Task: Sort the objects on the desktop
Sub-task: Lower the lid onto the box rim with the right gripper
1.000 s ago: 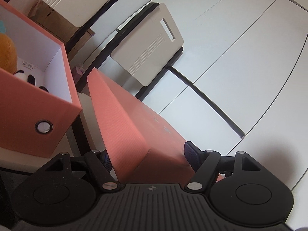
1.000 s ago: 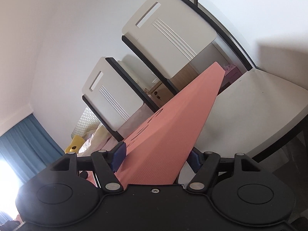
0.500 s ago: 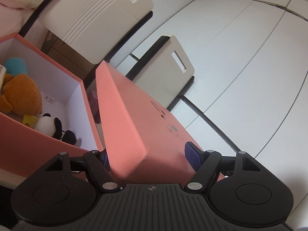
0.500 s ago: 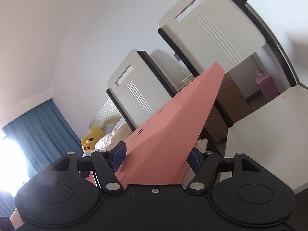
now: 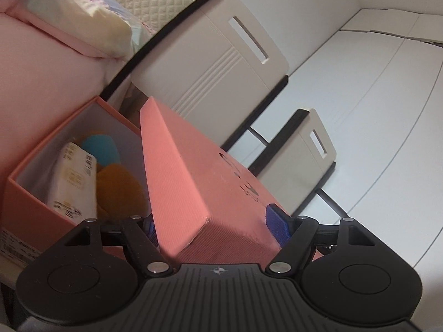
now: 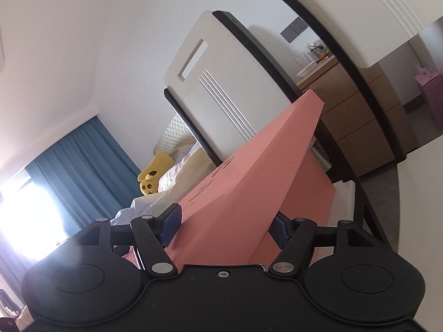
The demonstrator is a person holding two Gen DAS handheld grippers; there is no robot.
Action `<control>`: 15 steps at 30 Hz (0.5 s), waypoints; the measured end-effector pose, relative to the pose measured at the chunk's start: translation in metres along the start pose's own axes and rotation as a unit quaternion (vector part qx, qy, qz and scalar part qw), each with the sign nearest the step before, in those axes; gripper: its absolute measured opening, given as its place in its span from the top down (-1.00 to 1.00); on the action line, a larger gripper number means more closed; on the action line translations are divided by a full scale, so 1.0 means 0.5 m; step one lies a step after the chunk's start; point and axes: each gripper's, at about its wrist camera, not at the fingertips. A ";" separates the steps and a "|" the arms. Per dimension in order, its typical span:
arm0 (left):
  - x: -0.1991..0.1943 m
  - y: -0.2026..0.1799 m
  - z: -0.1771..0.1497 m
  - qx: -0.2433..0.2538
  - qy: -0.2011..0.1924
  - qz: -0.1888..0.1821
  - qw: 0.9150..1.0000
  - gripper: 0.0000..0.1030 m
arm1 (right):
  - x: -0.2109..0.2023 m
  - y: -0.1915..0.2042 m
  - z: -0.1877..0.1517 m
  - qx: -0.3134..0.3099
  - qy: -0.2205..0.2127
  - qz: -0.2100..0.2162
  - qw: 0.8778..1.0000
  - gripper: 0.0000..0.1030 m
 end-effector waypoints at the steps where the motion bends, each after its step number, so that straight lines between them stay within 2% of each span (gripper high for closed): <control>1: -0.001 0.006 0.005 0.004 -0.005 0.006 1.000 -0.50 | 0.017 -0.006 -0.005 0.003 0.004 0.005 1.000 -0.31; 9: -0.009 0.032 0.025 0.035 -0.040 0.040 0.998 -0.50 | 0.105 -0.047 -0.048 0.033 0.024 0.027 0.999 -0.31; 15: -0.003 0.050 0.027 0.035 -0.040 0.050 0.997 -0.51 | 0.130 -0.060 -0.064 0.038 0.031 0.027 0.998 -0.31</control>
Point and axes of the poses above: each gripper's, at about its wrist camera, not at the fingertips, and x roughly the way its jaws point, y to its left, z to its top, and after that the axes turned 10 degrees about -y, right-handed
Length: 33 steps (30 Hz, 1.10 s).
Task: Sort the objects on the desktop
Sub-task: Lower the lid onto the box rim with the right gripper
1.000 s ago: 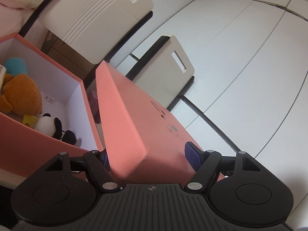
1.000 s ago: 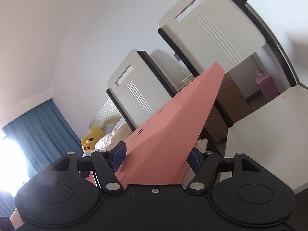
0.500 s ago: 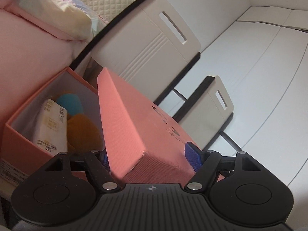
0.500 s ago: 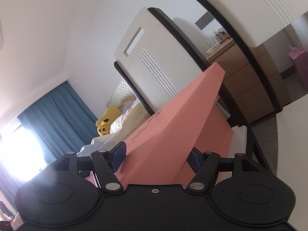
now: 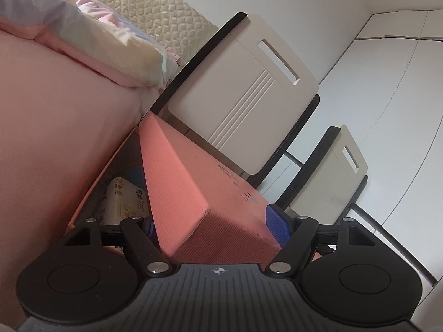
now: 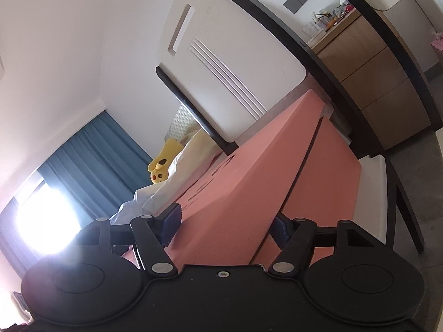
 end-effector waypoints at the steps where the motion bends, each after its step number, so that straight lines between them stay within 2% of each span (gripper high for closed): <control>1: 0.001 0.002 0.000 0.001 0.001 0.002 1.000 -0.51 | 0.002 -0.003 -0.003 0.003 0.002 -0.001 1.000 -0.31; 7: 0.009 0.016 -0.003 -0.005 0.009 0.021 1.000 -0.53 | 0.007 -0.013 -0.021 0.001 -0.001 -0.001 1.000 -0.31; 11: 0.011 0.012 -0.008 0.006 -0.003 0.042 0.999 -0.59 | 0.008 -0.012 -0.031 0.001 -0.005 -0.002 1.000 -0.31; 14: 0.014 -0.004 -0.017 0.042 -0.011 0.071 0.997 -0.77 | 0.009 -0.012 -0.034 0.001 -0.002 -0.006 1.000 -0.31; 20: 0.007 -0.022 -0.038 0.089 -0.037 0.101 0.990 -0.80 | 0.003 -0.020 -0.044 0.003 -0.005 -0.020 1.000 -0.31; 23: -0.003 -0.036 -0.048 0.123 -0.066 0.126 0.982 -0.82 | -0.001 -0.015 -0.044 -0.010 -0.014 -0.029 0.999 -0.33; 25: -0.003 -0.043 -0.053 0.141 -0.070 0.137 0.978 -0.82 | -0.003 -0.014 -0.045 -0.012 -0.017 -0.031 0.999 -0.33; 29: -0.006 -0.054 -0.060 0.161 -0.074 0.150 0.973 -0.82 | -0.011 -0.003 -0.047 -0.037 -0.026 -0.048 0.998 -0.49; 33: -0.008 -0.055 -0.060 0.161 -0.077 0.152 0.972 -0.83 | -0.024 0.002 -0.045 -0.049 -0.027 -0.062 0.996 -0.61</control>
Point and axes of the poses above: each gripper's, at about its wrist camera, not at the fingertips, and x roughly the way its jaws point, y to its left, z to its top, and after that the axes turned 10 degrees about -y, right-handed
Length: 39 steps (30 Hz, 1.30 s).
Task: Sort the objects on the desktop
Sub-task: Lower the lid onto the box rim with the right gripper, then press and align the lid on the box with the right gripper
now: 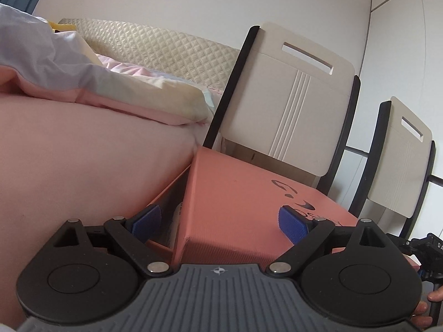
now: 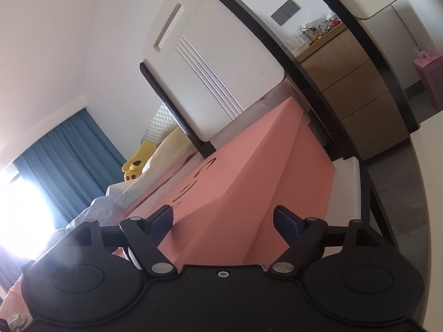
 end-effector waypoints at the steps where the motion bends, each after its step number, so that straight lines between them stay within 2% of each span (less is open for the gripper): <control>1: 0.000 0.000 0.000 0.000 0.000 0.000 1.000 -0.83 | -0.004 0.000 0.002 -0.004 -0.001 -0.004 1.000 -0.64; 6: -0.005 -0.007 0.000 0.011 -0.006 0.004 1.000 -0.86 | -0.028 0.003 0.013 -0.023 -0.006 -0.020 1.000 -0.66; 11: -0.021 -0.024 -0.002 0.041 -0.021 0.005 0.999 -0.91 | -0.050 0.019 0.021 -0.061 -0.003 -0.025 0.998 -0.66; 17: -0.039 -0.040 -0.006 0.063 -0.036 0.000 0.997 -0.93 | -0.068 0.061 0.014 -0.144 0.006 -0.006 0.989 -0.70; 25: -0.043 -0.054 -0.015 0.084 -0.035 0.000 0.996 -0.93 | -0.078 0.077 0.005 -0.165 0.027 0.019 0.986 -0.68; 28: -0.043 -0.054 -0.016 0.086 -0.036 0.000 0.996 -0.93 | -0.078 0.081 -0.005 -0.178 0.039 0.024 0.983 -0.64; 32: -0.042 -0.057 -0.020 0.095 -0.040 0.010 0.995 -0.93 | -0.074 0.095 -0.023 -0.201 0.048 0.028 0.978 -0.40; 39: -0.047 -0.054 -0.020 0.099 -0.050 0.036 0.993 -0.93 | -0.066 0.120 -0.045 -0.228 0.057 0.035 0.971 -0.28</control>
Point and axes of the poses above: each gripper's, at about its wrist camera, not at the fingertips, and x roughly the way its jaws point, y to its left, z to its top, and after that the axes turned 10 degrees about -y, right-handed
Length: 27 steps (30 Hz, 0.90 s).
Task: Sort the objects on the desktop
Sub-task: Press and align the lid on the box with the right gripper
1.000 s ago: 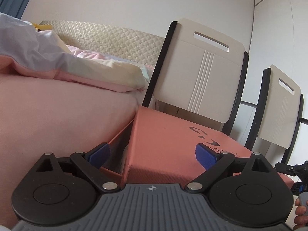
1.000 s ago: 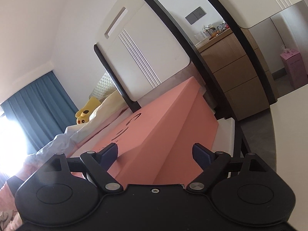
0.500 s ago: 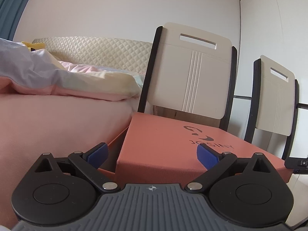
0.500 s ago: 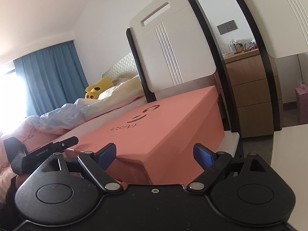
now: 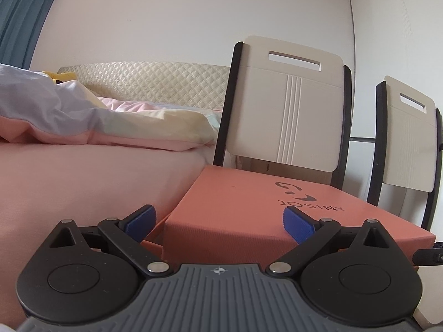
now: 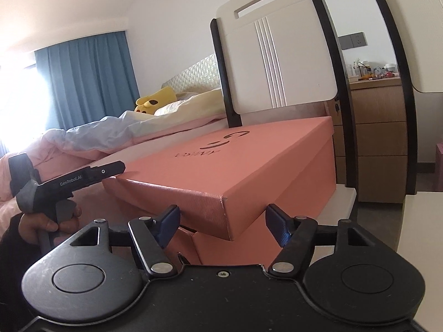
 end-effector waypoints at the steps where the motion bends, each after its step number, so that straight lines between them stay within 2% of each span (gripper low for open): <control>1: 0.000 0.001 0.000 -0.001 0.001 0.000 1.000 -0.93 | 0.002 0.003 -0.001 -0.001 0.001 0.002 1.000 -0.28; 10: 0.003 0.013 0.004 -0.014 0.002 0.010 1.000 -0.93 | 0.012 0.014 -0.005 -0.001 0.005 0.009 1.000 -0.27; 14: 0.006 0.020 0.005 -0.020 0.006 0.018 1.000 -0.93 | 0.021 0.024 -0.008 -0.007 0.012 0.016 1.000 -0.17; 23: 0.008 0.020 0.004 -0.022 0.012 0.019 1.000 -0.93 | 0.019 0.013 -0.007 0.008 0.005 0.023 1.000 -0.21; 27: 0.012 0.023 0.005 -0.028 0.013 0.021 0.999 -0.93 | 0.015 -0.008 -0.003 0.044 -0.008 0.020 0.999 -0.45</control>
Point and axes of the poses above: each gripper's, at about its wrist camera, not at the fingertips, and x roughly the way its jaws point, y to its left, z to its top, and after that the axes turned 10 degrees about -y, right-handed
